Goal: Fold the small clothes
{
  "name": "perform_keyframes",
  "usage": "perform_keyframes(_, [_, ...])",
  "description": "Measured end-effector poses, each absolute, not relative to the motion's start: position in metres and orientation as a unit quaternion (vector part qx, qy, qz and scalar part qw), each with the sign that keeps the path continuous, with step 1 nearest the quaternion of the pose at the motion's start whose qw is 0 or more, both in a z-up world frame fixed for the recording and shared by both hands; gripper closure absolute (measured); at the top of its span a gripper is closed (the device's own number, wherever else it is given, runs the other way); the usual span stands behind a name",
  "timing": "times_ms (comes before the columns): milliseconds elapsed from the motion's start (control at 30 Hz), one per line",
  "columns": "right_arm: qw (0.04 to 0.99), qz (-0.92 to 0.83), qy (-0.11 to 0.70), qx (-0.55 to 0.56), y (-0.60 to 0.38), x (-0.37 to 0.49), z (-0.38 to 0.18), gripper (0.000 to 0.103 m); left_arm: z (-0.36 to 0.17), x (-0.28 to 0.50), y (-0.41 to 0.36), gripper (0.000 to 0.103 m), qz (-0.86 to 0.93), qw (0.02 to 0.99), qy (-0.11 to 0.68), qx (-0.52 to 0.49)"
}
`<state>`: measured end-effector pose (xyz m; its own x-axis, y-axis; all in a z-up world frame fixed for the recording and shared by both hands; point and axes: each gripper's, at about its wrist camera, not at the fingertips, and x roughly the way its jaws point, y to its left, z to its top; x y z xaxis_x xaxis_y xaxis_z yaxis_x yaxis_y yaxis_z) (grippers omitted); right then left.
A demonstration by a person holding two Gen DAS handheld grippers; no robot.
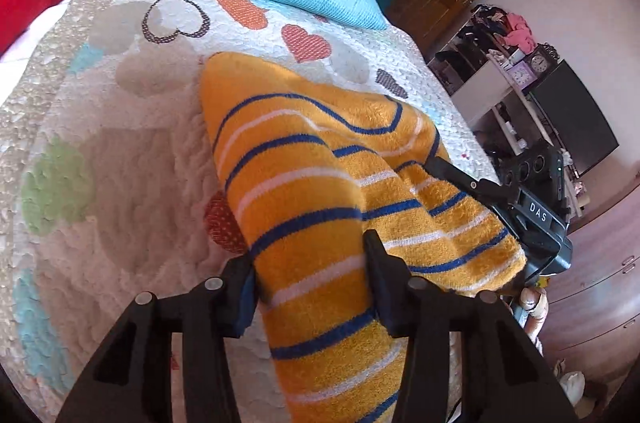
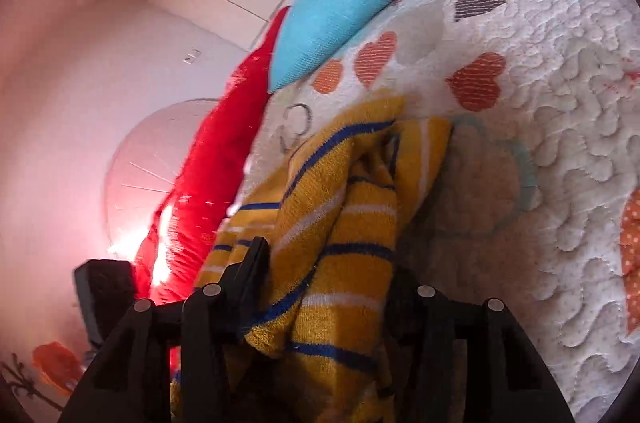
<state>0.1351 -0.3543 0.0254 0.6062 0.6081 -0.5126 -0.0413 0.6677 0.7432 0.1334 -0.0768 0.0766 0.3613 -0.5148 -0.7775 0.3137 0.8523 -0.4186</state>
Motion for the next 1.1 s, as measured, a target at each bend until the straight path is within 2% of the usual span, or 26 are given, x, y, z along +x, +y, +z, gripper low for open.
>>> perform_keyframes(33, [0.833, 0.168, 0.411, 0.330, -0.353, 0.132, 0.022, 0.045, 0.072, 0.132, -0.077, 0.054, -0.235, 0.823, 0.511, -0.077])
perform_keyframes(67, [0.841, 0.150, 0.415, 0.314, -0.354, 0.128, 0.019, 0.038, 0.065, 0.132, -0.077, 0.054, -0.217, 0.824, 0.521, -0.053])
perform_keyframes(100, [0.843, 0.143, 0.413, 0.312, -0.357, 0.122, 0.020, 0.036, 0.059, 0.129, -0.078, 0.053, -0.203, 0.824, 0.528, -0.035])
perform_keyframes(200, [0.868, 0.100, 0.387, 0.296, -0.367, 0.099, 0.041, 0.035, 0.054, 0.109, -0.069, 0.043, -0.202, 0.831, 0.517, -0.021])
perform_keyframes(267, [0.883, 0.094, 0.363, 0.283, -0.367, 0.084, 0.063, 0.034, 0.054, 0.093, -0.061, 0.042, -0.192, 0.840, 0.508, -0.018])
perform_keyframes(400, [0.880, 0.174, 0.326, 0.300, -0.348, 0.063, 0.098, 0.034, 0.065, 0.061, -0.047, 0.042, -0.176, 0.862, 0.475, -0.029])
perform_keyframes(467, [0.852, 0.244, 0.323, 0.333, -0.326, 0.061, 0.096, 0.034, 0.074, 0.042, -0.040, 0.038, -0.161, 0.878, 0.449, -0.030])
perform_keyframes(567, [0.833, 0.280, 0.333, 0.342, -0.296, 0.062, 0.081, 0.034, 0.094, 0.012, -0.028, 0.031, -0.126, 0.909, 0.395, -0.025])
perform_keyframes(600, [0.834, 0.268, 0.345, 0.338, -0.292, 0.064, 0.072, 0.034, 0.102, -0.001, -0.025, 0.026, -0.111, 0.922, 0.372, -0.018])
perform_keyframes(633, [0.834, 0.247, 0.360, 0.339, -0.292, 0.067, 0.060, 0.034, 0.110, -0.012, -0.021, 0.016, -0.097, 0.933, 0.346, -0.012])
perform_keyframes(700, [0.836, 0.185, 0.381, 0.349, -0.304, 0.067, 0.036, 0.039, 0.125, -0.034, -0.010, 0.003, -0.073, 0.953, 0.294, -0.010])
perform_keyframes(733, [0.836, 0.170, 0.378, 0.361, -0.314, 0.065, 0.027, 0.051, 0.133, -0.045, -0.003, 0.001, -0.063, 0.960, 0.272, -0.014])
perform_keyframes(767, [0.835, 0.157, 0.372, 0.373, -0.322, 0.060, 0.023, 0.054, 0.139, -0.054, 0.004, 0.001, -0.054, 0.965, 0.255, -0.019])
perform_keyframes(833, [0.845, 0.125, 0.358, 0.376, -0.338, 0.047, 0.022, 0.054, 0.149, -0.068, 0.018, 0.000, -0.031, 0.972, 0.230, -0.029])
perform_keyframes(900, [0.857, 0.081, 0.357, 0.362, -0.348, 0.034, 0.025, 0.035, 0.155, -0.080, 0.030, 0.000, -0.016, 0.976, 0.213, -0.044])
perform_keyframes(933, [0.859, 0.070, 0.355, 0.362, -0.351, 0.029, 0.024, 0.032, 0.157, -0.083, 0.035, 0.000, -0.010, 0.977, 0.208, -0.052])
perform_keyframes(1100, [0.877, 0.057, 0.327, 0.348, -0.356, -0.007, 0.018, 0.030, 0.164, -0.101, 0.037, 0.000, 0.022, 0.983, 0.177, -0.051])
